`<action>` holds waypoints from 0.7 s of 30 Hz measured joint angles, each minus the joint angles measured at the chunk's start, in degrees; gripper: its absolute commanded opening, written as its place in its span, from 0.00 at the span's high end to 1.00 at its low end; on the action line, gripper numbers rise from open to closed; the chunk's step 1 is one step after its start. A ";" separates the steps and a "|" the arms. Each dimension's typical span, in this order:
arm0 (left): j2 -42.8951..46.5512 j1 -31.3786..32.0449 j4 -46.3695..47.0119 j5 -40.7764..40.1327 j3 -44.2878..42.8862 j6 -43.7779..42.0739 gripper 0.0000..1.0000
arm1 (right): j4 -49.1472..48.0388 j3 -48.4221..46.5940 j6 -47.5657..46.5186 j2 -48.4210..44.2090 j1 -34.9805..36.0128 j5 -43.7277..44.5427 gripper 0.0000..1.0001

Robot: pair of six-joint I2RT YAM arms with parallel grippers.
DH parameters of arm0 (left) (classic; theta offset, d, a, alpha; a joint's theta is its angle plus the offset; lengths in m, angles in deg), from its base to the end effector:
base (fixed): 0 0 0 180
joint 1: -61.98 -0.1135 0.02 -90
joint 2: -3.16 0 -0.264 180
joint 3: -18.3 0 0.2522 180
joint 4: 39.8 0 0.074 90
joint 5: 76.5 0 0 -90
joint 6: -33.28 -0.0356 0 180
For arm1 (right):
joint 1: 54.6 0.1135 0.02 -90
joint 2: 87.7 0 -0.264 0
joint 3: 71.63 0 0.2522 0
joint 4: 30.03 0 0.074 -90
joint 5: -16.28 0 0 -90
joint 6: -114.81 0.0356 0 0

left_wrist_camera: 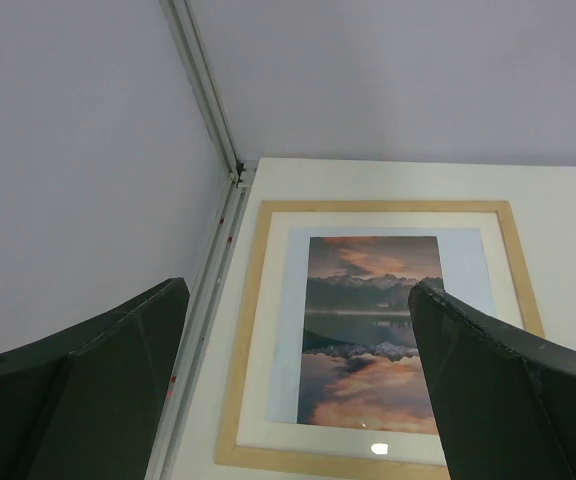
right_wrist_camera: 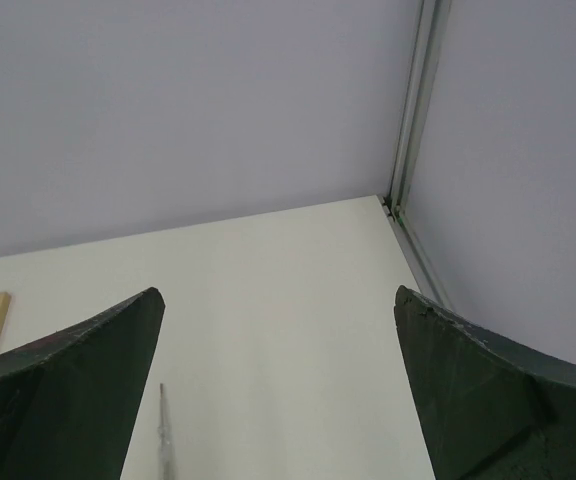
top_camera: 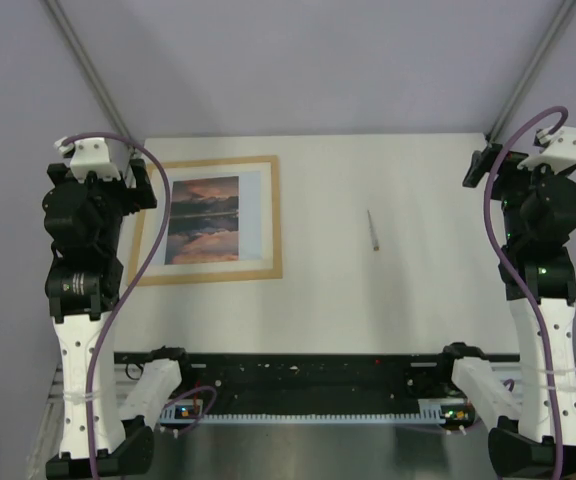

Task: Take the photo out of the frame
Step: Move the photo frame to the center of the board.

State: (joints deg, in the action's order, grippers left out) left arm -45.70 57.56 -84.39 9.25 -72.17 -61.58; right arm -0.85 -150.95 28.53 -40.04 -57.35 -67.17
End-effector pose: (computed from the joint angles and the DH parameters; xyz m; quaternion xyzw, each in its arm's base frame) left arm 0.1436 0.0137 0.4741 -0.0227 0.7248 0.0825 0.6836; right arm 0.1657 -0.0120 0.4457 0.0802 0.6871 -0.0334 0.7214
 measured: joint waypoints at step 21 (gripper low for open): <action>0.02 0.00 0.39 0.72 0.31 0.02 0.01 | -0.02 0.00 0.35 -0.04 0.00 -0.79 0.01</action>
State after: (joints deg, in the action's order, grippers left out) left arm -45.68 57.56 -83.99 9.97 -71.87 -61.56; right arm -0.87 -150.95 28.88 -40.09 -57.35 -67.96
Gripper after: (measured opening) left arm 0.986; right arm 0.990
